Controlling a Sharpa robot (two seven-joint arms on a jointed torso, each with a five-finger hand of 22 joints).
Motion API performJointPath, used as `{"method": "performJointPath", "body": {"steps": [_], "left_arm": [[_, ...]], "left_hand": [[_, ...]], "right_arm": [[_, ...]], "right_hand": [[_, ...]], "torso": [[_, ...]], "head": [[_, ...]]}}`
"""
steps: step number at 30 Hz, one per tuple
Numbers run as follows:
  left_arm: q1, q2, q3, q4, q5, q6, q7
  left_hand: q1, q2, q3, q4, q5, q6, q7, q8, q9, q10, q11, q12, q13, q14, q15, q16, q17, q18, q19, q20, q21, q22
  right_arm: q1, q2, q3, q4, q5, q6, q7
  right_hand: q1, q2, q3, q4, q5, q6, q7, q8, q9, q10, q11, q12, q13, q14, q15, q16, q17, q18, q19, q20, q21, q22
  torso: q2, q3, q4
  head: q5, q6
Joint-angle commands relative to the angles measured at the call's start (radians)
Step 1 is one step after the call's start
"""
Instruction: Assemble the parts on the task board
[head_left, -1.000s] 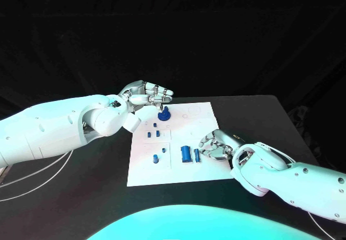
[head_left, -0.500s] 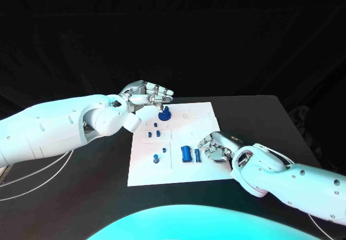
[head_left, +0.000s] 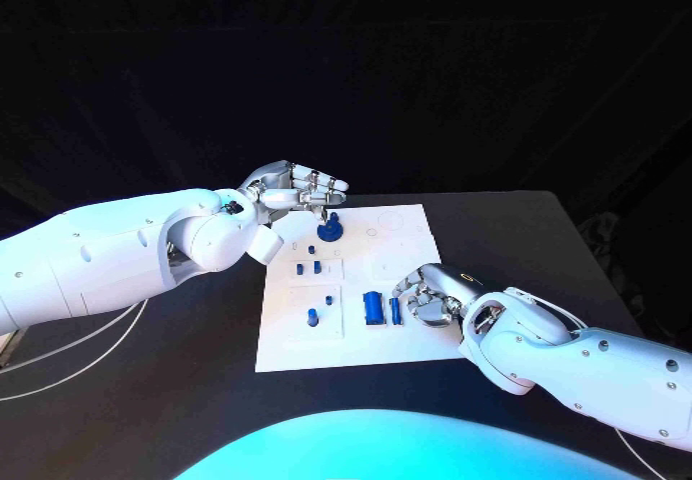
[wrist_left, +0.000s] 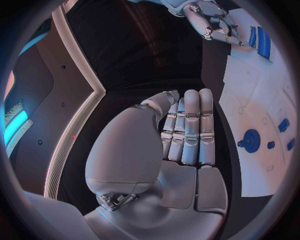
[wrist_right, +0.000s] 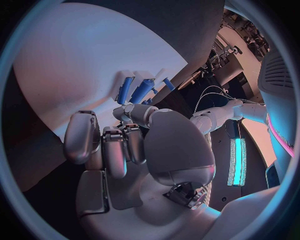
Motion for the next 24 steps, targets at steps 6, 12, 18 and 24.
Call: {"method": "performJointPath", "body": {"steps": [6, 12, 18, 24], "left_arm": [[0.001, 0.0, 0.001, 0.002, 0.004, 0.017, 0.002], [0.001, 0.0, 0.001, 0.003, 0.004, 0.017, 0.002], [0.001, -0.002, 0.001, 0.003, 0.004, 0.017, 0.001], [0.001, -0.002, 0.001, 0.003, 0.004, 0.017, 0.0]], "left_hand": [[0.001, 0.008, -0.005, -0.002, 0.003, -0.009, 0.0, -0.001, -0.001, -0.007, -0.002, 0.007, 0.001, -0.005, 0.002, -0.005, -0.001, 0.007, -0.006, 0.002, -0.005, -0.001], [0.002, 0.008, -0.004, -0.002, 0.003, -0.009, 0.001, -0.001, -0.001, -0.007, -0.002, 0.007, 0.001, -0.005, 0.002, -0.005, -0.001, 0.008, -0.006, 0.002, -0.005, -0.001], [0.002, 0.009, -0.004, -0.002, 0.003, -0.009, 0.001, -0.001, -0.001, -0.008, -0.002, 0.007, 0.001, -0.005, 0.002, -0.005, -0.001, 0.008, -0.006, 0.002, -0.005, -0.001], [0.002, 0.009, -0.004, -0.002, 0.003, -0.009, 0.001, -0.001, -0.001, -0.008, -0.002, 0.007, 0.001, -0.005, 0.002, -0.005, -0.001, 0.008, -0.006, 0.002, -0.005, -0.001]], "right_arm": [[-0.001, 0.0, 0.0, -0.006, -0.004, 0.043, -0.001], [-0.001, 0.003, 0.0, -0.013, -0.003, 0.059, -0.008], [-0.001, 0.004, 0.0, -0.013, -0.001, 0.065, -0.007], [-0.001, 0.006, 0.0, -0.02, 0.0, 0.059, -0.008]], "right_hand": [[-0.014, 0.003, 0.009, -0.002, 0.0, 0.012, 0.001, 0.002, -0.006, 0.039, -0.001, 0.006, 0.179, 0.106, 0.0, 0.004, 0.263, -0.019, -0.009, 0.0, 0.002, 0.112], [-0.016, 0.004, 0.01, -0.002, -0.001, 0.013, 0.0, 0.002, -0.007, 0.038, -0.001, 0.005, 0.179, 0.106, 0.0, 0.004, 0.263, -0.019, -0.01, 0.0, 0.003, 0.112], [-0.024, 0.005, 0.01, -0.003, -0.003, 0.021, 0.002, 0.003, -0.012, 0.039, -0.001, 0.006, 0.179, 0.106, 0.001, 0.004, 0.263, -0.019, -0.01, 0.001, 0.003, 0.113], [-0.024, 0.005, 0.01, -0.003, -0.003, 0.021, 0.002, 0.003, -0.013, 0.038, -0.001, 0.006, 0.179, 0.106, 0.001, 0.004, 0.263, -0.018, -0.01, 0.001, 0.002, 0.113]], "torso": [[0.0, -0.0006, 0.0002], [0.0, -0.0005, 0.0001], [0.001, -0.0006, -0.0003], [0.0, 0.0002, -0.0002]], "head": [[-0.001, 0.0], [-0.001, 0.0], [-0.002, 0.0], [-0.001, 0.0]]}}
